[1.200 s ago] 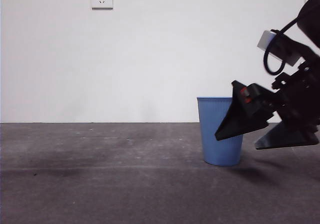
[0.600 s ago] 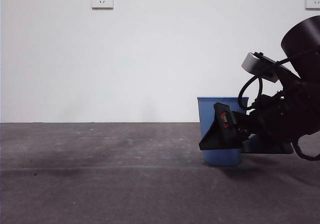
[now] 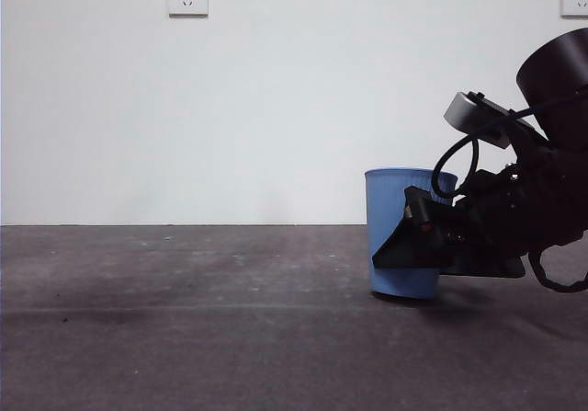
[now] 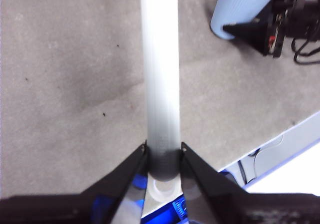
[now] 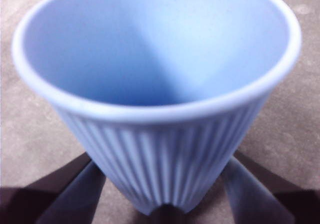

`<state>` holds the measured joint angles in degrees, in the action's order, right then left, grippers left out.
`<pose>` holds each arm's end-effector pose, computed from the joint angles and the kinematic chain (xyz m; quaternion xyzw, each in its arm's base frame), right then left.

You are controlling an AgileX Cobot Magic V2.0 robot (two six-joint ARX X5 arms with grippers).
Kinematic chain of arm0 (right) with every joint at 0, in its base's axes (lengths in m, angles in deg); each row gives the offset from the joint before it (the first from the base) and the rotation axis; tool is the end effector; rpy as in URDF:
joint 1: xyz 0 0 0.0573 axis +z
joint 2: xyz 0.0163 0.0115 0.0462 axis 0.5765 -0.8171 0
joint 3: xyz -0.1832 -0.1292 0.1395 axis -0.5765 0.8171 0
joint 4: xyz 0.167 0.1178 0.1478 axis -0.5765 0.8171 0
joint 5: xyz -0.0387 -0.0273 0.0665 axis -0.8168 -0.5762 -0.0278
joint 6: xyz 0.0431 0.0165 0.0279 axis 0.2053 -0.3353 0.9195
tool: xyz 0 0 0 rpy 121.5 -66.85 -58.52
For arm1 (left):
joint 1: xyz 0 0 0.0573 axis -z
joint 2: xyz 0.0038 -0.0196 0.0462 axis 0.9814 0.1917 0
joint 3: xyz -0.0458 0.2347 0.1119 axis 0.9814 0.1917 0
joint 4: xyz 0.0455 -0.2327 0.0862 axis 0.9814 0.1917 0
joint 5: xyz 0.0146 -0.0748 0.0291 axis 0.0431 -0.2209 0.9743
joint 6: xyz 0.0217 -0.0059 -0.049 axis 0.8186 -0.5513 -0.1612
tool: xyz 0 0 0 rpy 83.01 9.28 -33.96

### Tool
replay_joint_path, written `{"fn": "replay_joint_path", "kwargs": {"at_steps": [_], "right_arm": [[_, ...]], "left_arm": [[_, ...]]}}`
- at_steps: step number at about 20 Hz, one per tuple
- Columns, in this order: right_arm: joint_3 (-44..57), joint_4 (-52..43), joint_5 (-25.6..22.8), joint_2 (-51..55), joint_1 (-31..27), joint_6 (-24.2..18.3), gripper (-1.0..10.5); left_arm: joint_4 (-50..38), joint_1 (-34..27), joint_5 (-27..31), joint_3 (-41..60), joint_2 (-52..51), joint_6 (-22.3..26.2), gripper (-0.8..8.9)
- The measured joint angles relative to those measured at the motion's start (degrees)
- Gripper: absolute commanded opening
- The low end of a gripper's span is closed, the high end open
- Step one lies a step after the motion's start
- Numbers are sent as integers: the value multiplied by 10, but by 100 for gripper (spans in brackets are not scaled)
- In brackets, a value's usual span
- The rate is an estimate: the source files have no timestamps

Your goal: Pick up the cup brush,pick up the cup,insert the brush into the cup,clean the cup,put the cup brush back,put the cup back to the fixed position on the table

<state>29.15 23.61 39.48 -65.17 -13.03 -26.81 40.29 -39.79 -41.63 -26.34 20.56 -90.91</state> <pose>0.2470 0.1095 0.1082 -0.0064 0.2294 0.3202 0.9191 0.1000 -0.0797 0.3307 0.0132 0.4148 -0.2280 0.8808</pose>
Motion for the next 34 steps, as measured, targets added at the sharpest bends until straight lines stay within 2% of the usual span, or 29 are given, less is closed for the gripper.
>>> {"fn": "replay_joint_path", "kwargs": {"at_steps": [2,4,8,12,15,17,21,24,27,34], "right_arm": [[0,27,0,14,1,3,-17],[0,94,0,58,8,4,-17],[-28,306,-21,193,19,-20,-17],[-135,573,-88,295,40,-85,-17],[-215,747,-163,305,57,-145,-17],[-251,824,-218,305,68,-190,-17],[-261,904,-326,303,95,-291,-17],[-261,918,-393,295,113,-365,-17],[-261,917,-407,295,137,-428,-17],[-261,909,-475,241,188,-514,-17]], "left_arm": [[12,0,0,0,0,11,-8],[30,0,0,0,0,30,-8],[53,0,0,0,2,82,-8],[57,0,-3,0,18,141,-8],[70,0,-12,0,36,190,-8],[81,0,-13,0,50,223,-8],[85,0,-13,0,88,290,-8],[84,17,-13,0,122,312,-8],[83,43,-13,0,151,326,-8],[82,60,-13,0,176,332,-8]]}}
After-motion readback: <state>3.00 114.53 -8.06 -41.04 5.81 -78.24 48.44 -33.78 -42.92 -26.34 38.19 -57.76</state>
